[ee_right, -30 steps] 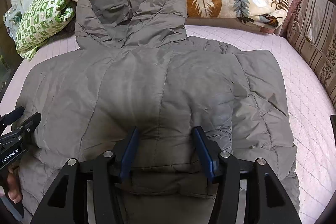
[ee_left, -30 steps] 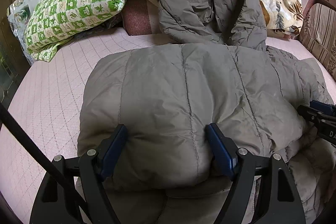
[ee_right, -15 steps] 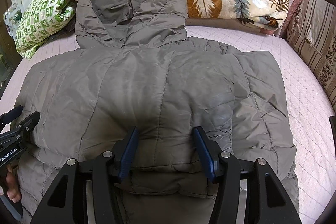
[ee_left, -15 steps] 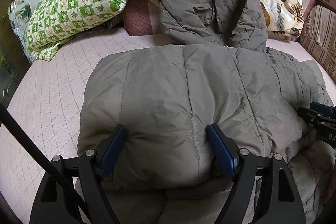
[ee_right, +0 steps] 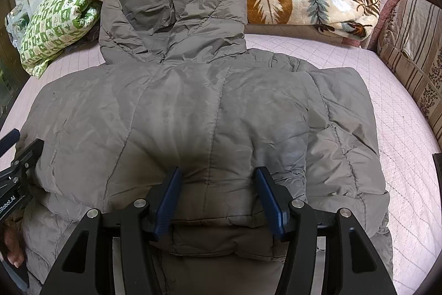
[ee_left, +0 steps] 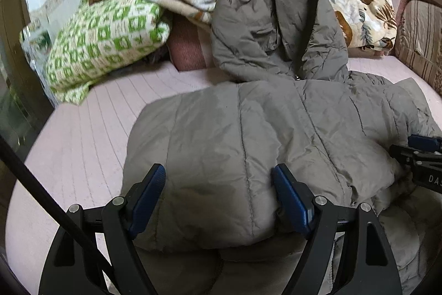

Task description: Fold large clothes

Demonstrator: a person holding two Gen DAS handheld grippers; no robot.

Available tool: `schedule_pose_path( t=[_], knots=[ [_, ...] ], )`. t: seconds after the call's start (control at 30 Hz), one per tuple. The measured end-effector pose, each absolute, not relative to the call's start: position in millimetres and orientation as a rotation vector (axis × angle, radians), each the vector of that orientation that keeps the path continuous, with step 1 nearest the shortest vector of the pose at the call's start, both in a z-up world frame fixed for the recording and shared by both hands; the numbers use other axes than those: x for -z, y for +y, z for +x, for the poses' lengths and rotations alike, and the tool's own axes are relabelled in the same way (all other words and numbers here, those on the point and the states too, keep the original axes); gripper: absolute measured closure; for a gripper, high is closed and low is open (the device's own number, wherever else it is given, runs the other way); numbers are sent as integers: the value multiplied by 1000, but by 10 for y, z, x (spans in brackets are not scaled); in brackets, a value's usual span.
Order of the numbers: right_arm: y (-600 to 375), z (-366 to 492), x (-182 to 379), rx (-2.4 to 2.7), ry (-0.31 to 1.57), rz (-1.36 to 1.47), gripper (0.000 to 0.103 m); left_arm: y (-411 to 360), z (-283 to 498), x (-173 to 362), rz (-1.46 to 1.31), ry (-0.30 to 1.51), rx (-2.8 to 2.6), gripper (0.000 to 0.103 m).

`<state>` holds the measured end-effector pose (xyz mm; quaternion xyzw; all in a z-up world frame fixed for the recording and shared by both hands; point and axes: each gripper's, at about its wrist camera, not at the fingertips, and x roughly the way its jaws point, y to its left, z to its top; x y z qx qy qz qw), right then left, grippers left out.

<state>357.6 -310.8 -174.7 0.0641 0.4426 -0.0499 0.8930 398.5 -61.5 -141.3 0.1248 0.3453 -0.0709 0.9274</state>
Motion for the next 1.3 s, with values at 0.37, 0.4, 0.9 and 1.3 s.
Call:
schedule_pose_path(
  t=[0.37, 0.4, 0.9, 1.3],
  knots=[
    [-3089, 3576, 1747, 103, 918, 130, 41, -643, 3971, 1399, 284, 676, 138, 23],
    [-3087, 3577, 1748, 103, 918, 129, 41, -645, 3967, 1399, 285, 673, 137, 23],
    [-3087, 3579, 1753, 102, 916, 128, 40, -680, 3928, 1385, 318, 641, 119, 23],
    [-3085, 3574, 1758, 104, 915, 126, 40, -670, 3938, 1382, 315, 644, 120, 23]
  ],
)
